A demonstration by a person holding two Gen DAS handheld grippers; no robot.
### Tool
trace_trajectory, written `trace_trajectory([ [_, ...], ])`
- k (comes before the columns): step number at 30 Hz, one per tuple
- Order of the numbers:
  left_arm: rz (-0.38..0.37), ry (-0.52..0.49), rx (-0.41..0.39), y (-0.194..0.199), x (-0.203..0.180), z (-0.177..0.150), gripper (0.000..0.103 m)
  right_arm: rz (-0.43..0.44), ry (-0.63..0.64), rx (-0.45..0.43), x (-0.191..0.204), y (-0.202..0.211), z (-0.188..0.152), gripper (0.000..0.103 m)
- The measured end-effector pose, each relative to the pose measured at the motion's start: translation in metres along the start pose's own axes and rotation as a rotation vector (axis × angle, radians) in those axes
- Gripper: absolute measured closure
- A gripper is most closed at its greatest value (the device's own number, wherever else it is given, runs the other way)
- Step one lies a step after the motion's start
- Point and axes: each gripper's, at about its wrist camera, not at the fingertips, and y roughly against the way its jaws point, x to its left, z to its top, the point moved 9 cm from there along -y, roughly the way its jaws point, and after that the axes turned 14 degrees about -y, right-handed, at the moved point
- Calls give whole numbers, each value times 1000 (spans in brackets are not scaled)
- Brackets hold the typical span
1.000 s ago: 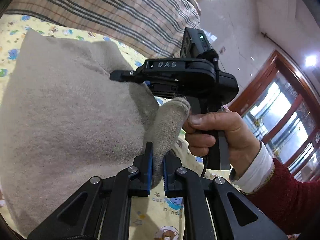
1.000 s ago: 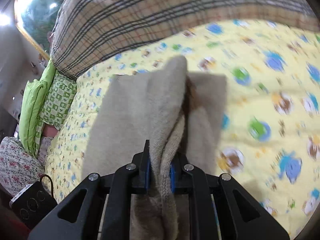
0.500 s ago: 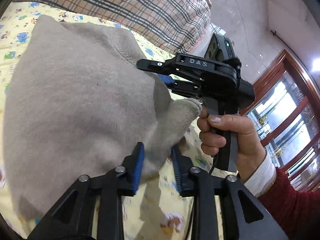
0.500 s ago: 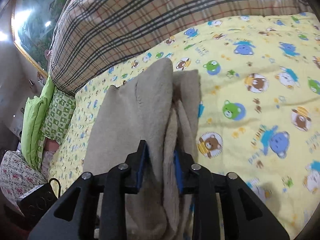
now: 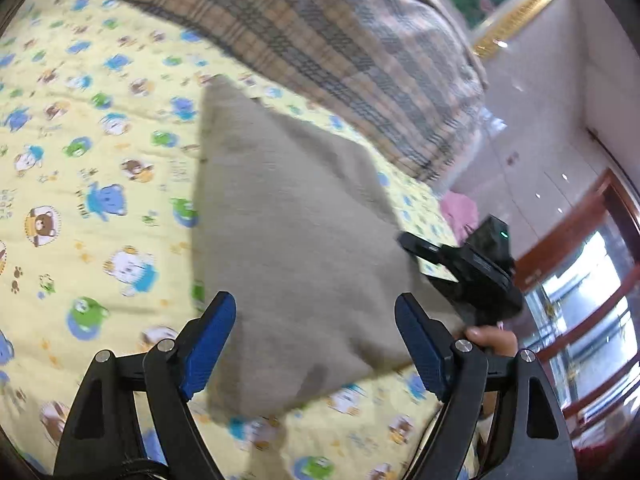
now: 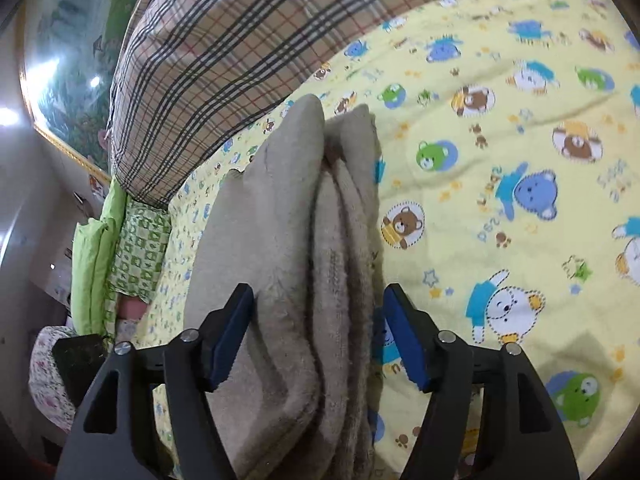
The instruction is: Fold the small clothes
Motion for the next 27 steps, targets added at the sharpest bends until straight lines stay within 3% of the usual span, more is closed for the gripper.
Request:
trace_trajectory([
  [10, 8, 65, 61, -61, 35, 23, 16, -4, 32, 50, 9, -18, -1, 23],
  [13, -44, 112, 66, -79, 45, 25, 15, -27, 60, 71, 11, -27, -2, 22],
  [17, -27, 64, 74, -91, 46, 29, 20, -29, 76, 105, 17, -38, -6, 22],
  [18, -24, 53, 76, -93, 46, 30, 32, -43, 81, 111, 18, -42, -7, 24],
  [19, -44, 52, 72, -93, 45, 31, 43, -45, 82, 122, 21, -45, -10, 34],
  [24, -92, 53, 21, -70, 39, 36, 54, -43, 35, 115, 32, -44, -19, 55],
  [27, -83, 13, -23, -30, 31, 35, 55, 8, 39, 116, 52, -37, -35, 58],
])
